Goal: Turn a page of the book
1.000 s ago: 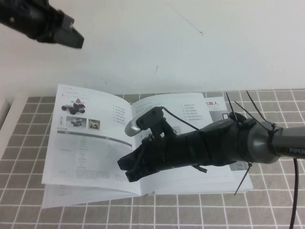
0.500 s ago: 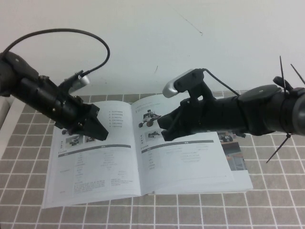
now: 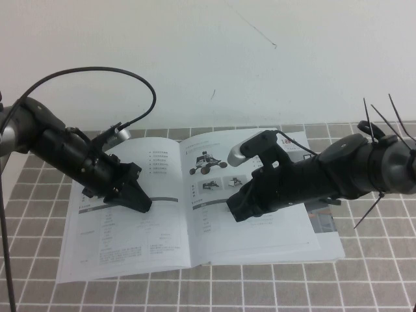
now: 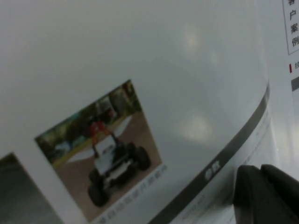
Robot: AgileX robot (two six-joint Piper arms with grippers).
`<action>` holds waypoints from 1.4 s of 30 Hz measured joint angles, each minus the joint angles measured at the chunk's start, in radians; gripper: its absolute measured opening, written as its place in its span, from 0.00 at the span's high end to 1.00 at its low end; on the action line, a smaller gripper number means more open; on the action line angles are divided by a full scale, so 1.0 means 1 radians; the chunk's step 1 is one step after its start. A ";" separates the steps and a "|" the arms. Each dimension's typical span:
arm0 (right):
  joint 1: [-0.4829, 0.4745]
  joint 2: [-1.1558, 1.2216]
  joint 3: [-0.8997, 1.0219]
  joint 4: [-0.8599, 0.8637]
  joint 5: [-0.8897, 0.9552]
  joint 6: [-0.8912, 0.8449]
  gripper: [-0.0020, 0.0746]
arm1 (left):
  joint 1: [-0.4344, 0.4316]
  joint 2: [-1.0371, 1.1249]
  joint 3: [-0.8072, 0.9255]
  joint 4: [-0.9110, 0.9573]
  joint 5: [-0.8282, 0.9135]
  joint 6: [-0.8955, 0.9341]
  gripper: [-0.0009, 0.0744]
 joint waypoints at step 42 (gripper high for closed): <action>-0.288 -1.555 0.262 -0.567 0.575 0.501 0.98 | -0.131 -1.869 0.645 0.389 -0.172 -0.142 0.99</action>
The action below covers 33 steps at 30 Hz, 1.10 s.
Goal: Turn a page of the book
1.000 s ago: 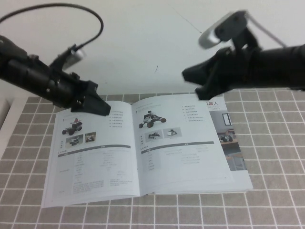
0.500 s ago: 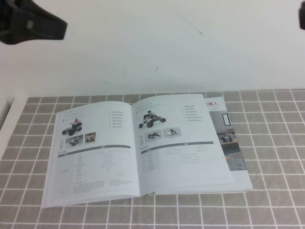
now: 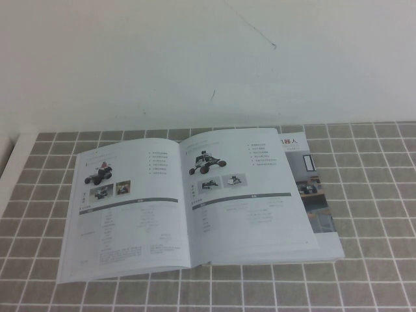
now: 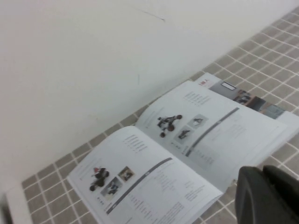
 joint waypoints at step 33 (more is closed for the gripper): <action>-0.002 -0.197 0.706 0.007 -0.385 -0.224 0.98 | -0.027 -0.161 0.786 0.281 -0.705 -0.243 0.99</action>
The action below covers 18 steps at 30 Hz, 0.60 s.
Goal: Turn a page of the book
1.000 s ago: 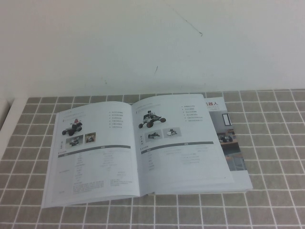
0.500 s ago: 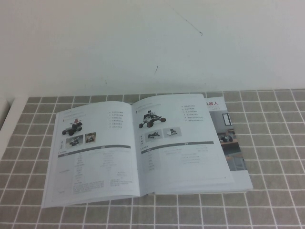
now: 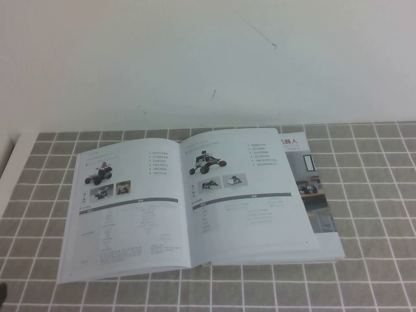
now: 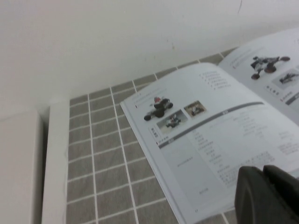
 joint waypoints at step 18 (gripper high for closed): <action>0.000 0.000 0.000 0.000 0.014 0.000 0.98 | 0.090 -0.193 0.212 0.093 0.029 -0.087 0.99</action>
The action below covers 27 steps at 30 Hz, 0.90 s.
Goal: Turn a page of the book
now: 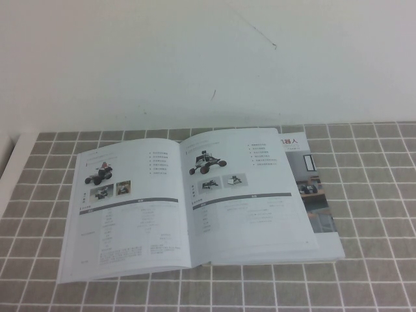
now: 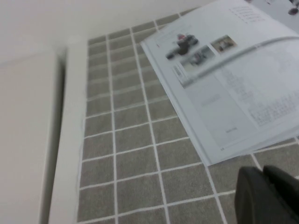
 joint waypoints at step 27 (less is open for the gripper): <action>0.000 -0.013 0.000 0.009 0.000 0.000 0.98 | 0.092 -0.020 0.000 0.020 -0.004 -0.064 0.99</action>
